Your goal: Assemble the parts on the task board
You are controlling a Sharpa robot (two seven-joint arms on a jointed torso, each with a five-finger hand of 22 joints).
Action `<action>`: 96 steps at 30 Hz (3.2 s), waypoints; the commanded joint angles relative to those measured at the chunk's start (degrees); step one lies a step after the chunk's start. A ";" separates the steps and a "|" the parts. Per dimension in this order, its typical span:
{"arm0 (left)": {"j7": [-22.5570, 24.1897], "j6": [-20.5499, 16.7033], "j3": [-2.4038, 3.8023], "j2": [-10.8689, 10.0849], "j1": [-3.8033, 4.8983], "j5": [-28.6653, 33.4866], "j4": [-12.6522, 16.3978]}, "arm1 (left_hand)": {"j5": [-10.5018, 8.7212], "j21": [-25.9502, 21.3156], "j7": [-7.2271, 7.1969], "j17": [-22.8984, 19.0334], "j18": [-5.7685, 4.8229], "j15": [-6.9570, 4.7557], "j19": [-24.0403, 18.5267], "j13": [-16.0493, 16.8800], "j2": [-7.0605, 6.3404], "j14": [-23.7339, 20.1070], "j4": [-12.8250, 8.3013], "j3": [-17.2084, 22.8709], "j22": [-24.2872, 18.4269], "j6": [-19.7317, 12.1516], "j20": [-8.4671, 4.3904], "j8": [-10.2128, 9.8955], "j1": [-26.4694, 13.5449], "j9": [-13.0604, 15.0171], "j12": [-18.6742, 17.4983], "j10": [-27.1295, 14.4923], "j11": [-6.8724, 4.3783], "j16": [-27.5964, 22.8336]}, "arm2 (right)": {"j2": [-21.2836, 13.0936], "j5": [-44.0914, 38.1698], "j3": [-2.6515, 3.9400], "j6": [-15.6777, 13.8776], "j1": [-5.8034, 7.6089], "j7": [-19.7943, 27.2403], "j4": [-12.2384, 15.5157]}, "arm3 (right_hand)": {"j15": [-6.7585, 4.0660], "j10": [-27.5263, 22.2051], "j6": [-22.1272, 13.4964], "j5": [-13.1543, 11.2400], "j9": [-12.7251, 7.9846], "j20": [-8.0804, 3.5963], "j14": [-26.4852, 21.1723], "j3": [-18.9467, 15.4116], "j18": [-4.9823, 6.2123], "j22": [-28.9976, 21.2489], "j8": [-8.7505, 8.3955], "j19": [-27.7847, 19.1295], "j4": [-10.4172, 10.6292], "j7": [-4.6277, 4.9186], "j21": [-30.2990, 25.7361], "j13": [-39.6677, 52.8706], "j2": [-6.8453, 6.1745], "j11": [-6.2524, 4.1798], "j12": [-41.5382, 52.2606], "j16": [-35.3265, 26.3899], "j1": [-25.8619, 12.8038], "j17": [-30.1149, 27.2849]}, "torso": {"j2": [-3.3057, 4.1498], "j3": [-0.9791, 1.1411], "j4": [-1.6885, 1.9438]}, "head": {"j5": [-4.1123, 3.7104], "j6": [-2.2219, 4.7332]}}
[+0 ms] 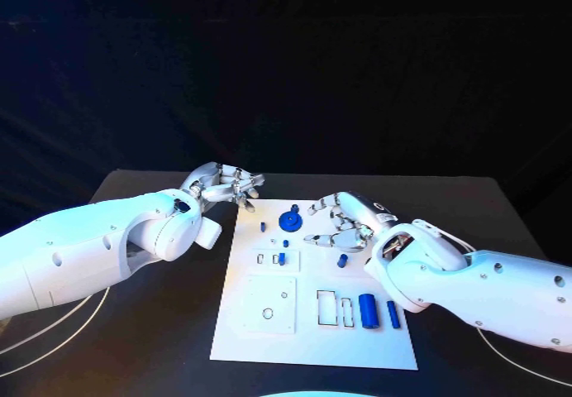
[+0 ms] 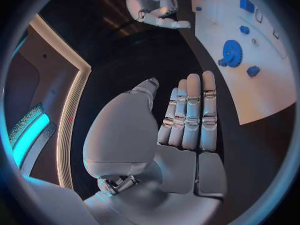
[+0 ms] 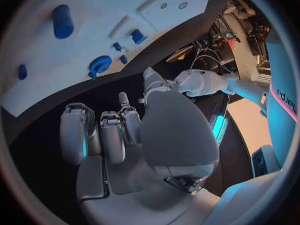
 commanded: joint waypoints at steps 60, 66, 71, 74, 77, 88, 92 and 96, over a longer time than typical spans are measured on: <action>-38.54 36.70 -1.74 15.36 2.86 -37.21 -9.17 | -0.95 39.43 -3.94 41.74 -3.35 -3.36 7.01 31.31 2.93 17.32 0.17 -2.70 40.78 -6.66 -3.21 24.26 -12.35 17.53 36.70 -0.54 -3.47 30.99 | -9.01 25.50 0.06 5.52 5.22 6.84 -3.42 | -0.43 0.16 0.50 1.35 0.14 -0.43 5.44 0.37 -0.91 9.81 1.46 2.61 0.01 -0.22 1.97 5.60 1.31 -0.42 0.38 -0.26 -1.62 12.71 | -1.34 0.83 -0.17 | 0.51 -1.76; -38.57 37.26 -2.02 15.82 2.86 -36.85 -9.52 | -0.89 39.50 -3.93 41.73 -3.37 -3.34 7.05 31.48 3.05 17.30 0.16 -2.61 40.93 -6.69 -3.19 24.28 -12.09 17.59 36.82 -0.46 -3.46 30.98 | -8.73 25.29 0.06 5.83 5.22 6.70 -3.65 | -0.43 0.13 0.48 1.39 0.14 -0.43 5.43 0.36 -0.91 9.81 1.48 2.60 0.01 -0.22 1.97 5.57 1.32 -0.42 0.36 -0.27 -1.67 12.69 | -1.36 0.84 -0.14 | 0.46 -1.93; -38.56 37.35 -2.28 16.08 2.85 -36.67 -9.91 | -0.78 39.57 -3.94 41.75 -3.37 -3.33 7.00 31.62 3.36 17.29 0.15 -2.39 41.01 -6.70 -3.15 24.32 -11.62 17.70 36.95 -0.40 -3.46 30.98 | -8.51 24.98 0.05 6.04 5.22 6.60 -3.76 | -0.43 0.13 0.48 1.39 0.14 -0.43 5.43 0.36 -0.91 9.81 1.48 2.60 0.01 -0.22 1.97 5.57 1.32 -0.42 0.36 -0.27 -1.67 12.69 | -1.33 0.81 -0.17 | 0.43 -1.98; -38.56 37.32 -2.39 16.17 2.85 -36.55 -10.03 | -0.69 39.64 -3.95 41.78 -3.37 -3.34 6.95 31.70 3.71 17.29 0.12 -2.10 41.08 -6.72 -3.12 24.34 -10.96 17.80 37.04 -0.38 -3.48 30.99 | -8.45 24.78 0.05 6.11 5.22 6.51 -3.78 | -0.43 0.13 0.48 1.39 0.14 -0.43 5.43 0.36 -0.91 9.81 1.48 2.60 0.01 -0.22 1.97 5.57 1.32 -0.42 0.36 -0.27 -1.67 12.69 | -1.33 0.83 -0.13 | 0.37 -2.01; -38.55 37.40 -2.48 16.28 2.85 -36.49 -10.10 | -0.62 39.69 -3.96 41.79 -3.37 -3.34 6.90 31.68 3.98 17.29 0.12 -1.85 41.13 -6.74 -3.10 24.34 -10.45 17.88 37.06 -0.42 -3.49 30.99 | -8.32 24.68 0.05 6.18 5.22 6.48 -3.84 | -0.43 0.13 0.48 1.39 0.14 -0.43 5.43 0.36 -0.91 9.81 1.48 2.60 0.01 -0.22 1.97 5.57 1.32 -0.42 0.36 -0.27 -1.67 12.69 | -1.36 0.87 -0.14 | 0.30 -2.08; -38.49 37.15 -2.76 16.74 2.84 -36.12 -10.45 | -0.19 40.06 -4.23 42.02 -3.40 -3.53 6.86 32.03 5.33 17.38 0.06 0.43 41.59 -6.70 -3.14 24.33 -7.24 18.24 37.38 -0.24 -3.74 31.06 | -7.97 24.86 0.05 6.37 5.22 6.43 -3.98 | -0.44 0.17 0.46 1.57 0.14 -0.44 5.41 0.42 -0.89 9.79 1.57 2.57 -0.01 -0.23 1.90 5.62 1.52 -0.43 0.41 -0.30 -1.80 12.61 | -1.39 0.88 -0.17 | 0.37 -2.09; -38.38 36.69 -2.79 16.72 2.84 -35.62 -10.45 | -0.27 40.32 -4.62 42.06 -3.42 -3.95 6.76 32.02 5.90 17.39 -0.26 5.27 41.88 -6.74 -3.36 24.50 -2.17 18.76 37.32 -0.27 -4.12 31.03 | -7.94 24.87 0.05 6.50 5.22 6.35 -4.04 | -0.44 0.19 0.46 1.63 0.14 -0.44 5.40 0.47 -0.91 9.82 1.60 2.59 -0.03 -0.23 1.95 5.64 1.59 -0.43 0.43 -0.31 -1.79 12.56 | -1.38 0.89 -0.17 | 0.35 -2.08; -38.26 36.39 -2.80 16.62 2.83 -35.05 -10.29 | -0.26 40.35 -4.72 41.97 -3.39 -4.09 6.48 31.13 4.97 17.33 -0.94 11.66 41.84 -7.28 -3.54 24.86 1.45 19.69 36.60 -0.75 -4.30 30.94 | -7.93 24.80 0.05 6.62 5.22 6.25 -4.09 | -0.45 0.20 0.44 1.78 0.14 -0.44 5.40 0.58 -0.90 9.82 1.66 2.58 -0.09 -0.24 1.94 5.65 1.71 -0.44 0.45 -0.32 -1.71 12.54 | -1.31 0.87 -0.18 | 0.37 -2.04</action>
